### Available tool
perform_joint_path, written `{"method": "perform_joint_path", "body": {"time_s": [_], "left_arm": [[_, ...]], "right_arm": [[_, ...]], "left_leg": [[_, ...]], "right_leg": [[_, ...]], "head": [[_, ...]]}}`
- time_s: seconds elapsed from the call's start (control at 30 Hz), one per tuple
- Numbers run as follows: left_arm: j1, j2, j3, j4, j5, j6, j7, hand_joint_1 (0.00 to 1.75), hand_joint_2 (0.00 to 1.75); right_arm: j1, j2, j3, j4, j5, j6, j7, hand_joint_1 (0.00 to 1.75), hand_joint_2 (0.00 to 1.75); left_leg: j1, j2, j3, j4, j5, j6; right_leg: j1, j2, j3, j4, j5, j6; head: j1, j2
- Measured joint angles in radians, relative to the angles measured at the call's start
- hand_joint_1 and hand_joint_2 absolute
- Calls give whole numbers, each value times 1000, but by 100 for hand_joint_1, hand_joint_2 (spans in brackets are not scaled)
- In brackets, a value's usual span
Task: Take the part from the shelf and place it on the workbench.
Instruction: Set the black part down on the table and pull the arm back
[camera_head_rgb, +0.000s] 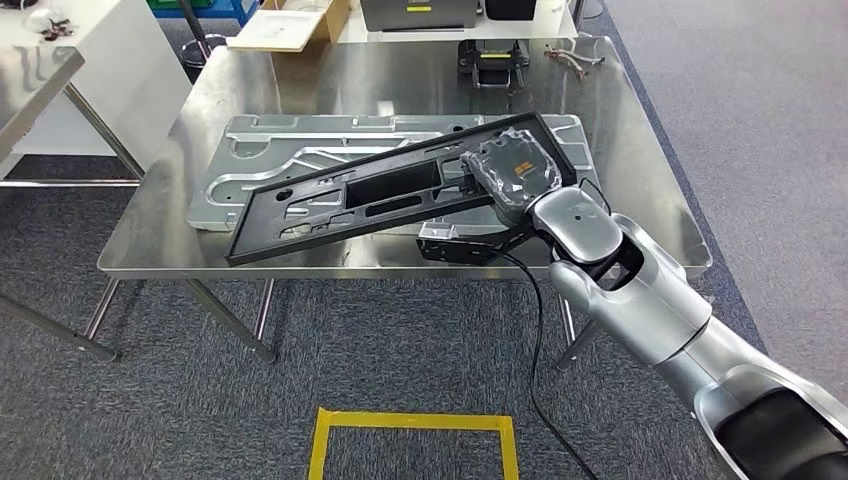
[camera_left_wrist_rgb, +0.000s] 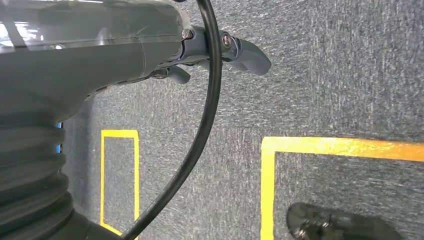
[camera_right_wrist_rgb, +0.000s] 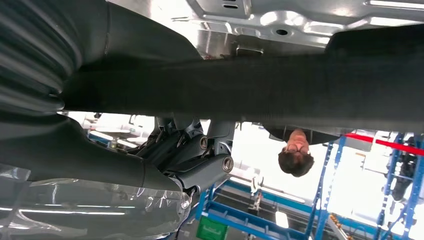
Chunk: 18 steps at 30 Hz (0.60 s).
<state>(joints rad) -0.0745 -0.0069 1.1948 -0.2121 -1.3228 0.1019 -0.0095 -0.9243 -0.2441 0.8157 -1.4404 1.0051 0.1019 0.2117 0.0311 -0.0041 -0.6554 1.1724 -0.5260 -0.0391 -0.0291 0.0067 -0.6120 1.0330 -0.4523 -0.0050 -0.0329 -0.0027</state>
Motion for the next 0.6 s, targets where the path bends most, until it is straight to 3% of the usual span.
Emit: {"method": "perform_joint_path", "body": {"time_s": [0.07,0.1,0.13,0.23,0.3,0.43,0.47,0.53,0.57,0.6], "left_arm": [[1,0,0,0,0,0,0,0,175],[2,0,0,0,0,0,0,0,175],[3,0,0,0,0,0,0,0,175],[3,2,0,0,-1,1,-1,0,175],[2,4,0,0,-1,2,-1,0,175],[3,4,0,0,-2,4,-1,0,175],[3,3,0,0,-2,4,-1,0,175],[1,3,0,0,-3,4,-1,0,175],[1,2,0,0,-3,4,-1,0,175],[0,2,0,0,-3,4,-1,0,175]], "right_arm": [[3,0,0,0,0,0,-1,175,175],[5,0,0,0,-1,0,-2,175,175],[6,0,0,0,-1,0,-2,175,175],[6,0,0,0,-1,0,-3,175,175],[6,0,0,0,-2,0,-3,175,175],[7,-1,-1,-2,-2,-1,-3,175,175],[6,-2,-2,-3,-2,-1,-3,175,175],[7,-4,-3,-3,-2,-1,-3,175,175],[9,-4,-3,-3,-2,-2,-4,175,175],[12,-5,-3,-3,-2,-2,-4,175,175]], "left_leg": [[-2,0,-69,126,-38,2],[-3,0,-88,150,-32,4],[-4,0,-86,133,-6,10],[-16,0,-10,-55,100,35],[-25,1,21,-124,113,45],[-21,0,36,-150,110,55],[-18,0,42,-156,111,60],[-19,1,47,-159,108,65],[-19,1,49,-158,105,67],[-20,0,50,-157,102,68]], "right_leg": [[7,0,6,0,-5,-7],[11,0,10,0,-8,-10],[15,0,15,1,-12,-11],[22,1,31,1,-25,-9],[23,1,32,0,-28,-1],[21,-1,27,15,-45,19],[21,-1,10,52,-66,23],[19,-1,-58,179,-121,28],[18,-1,-93,236,-137,30],[17,-1,-117,267,-136,32]], "head": [[0,0],[0,0],[0,0],[0,0],[0,0],[0,0],[0,0],[0,0],[0,0],[0,0]]}}
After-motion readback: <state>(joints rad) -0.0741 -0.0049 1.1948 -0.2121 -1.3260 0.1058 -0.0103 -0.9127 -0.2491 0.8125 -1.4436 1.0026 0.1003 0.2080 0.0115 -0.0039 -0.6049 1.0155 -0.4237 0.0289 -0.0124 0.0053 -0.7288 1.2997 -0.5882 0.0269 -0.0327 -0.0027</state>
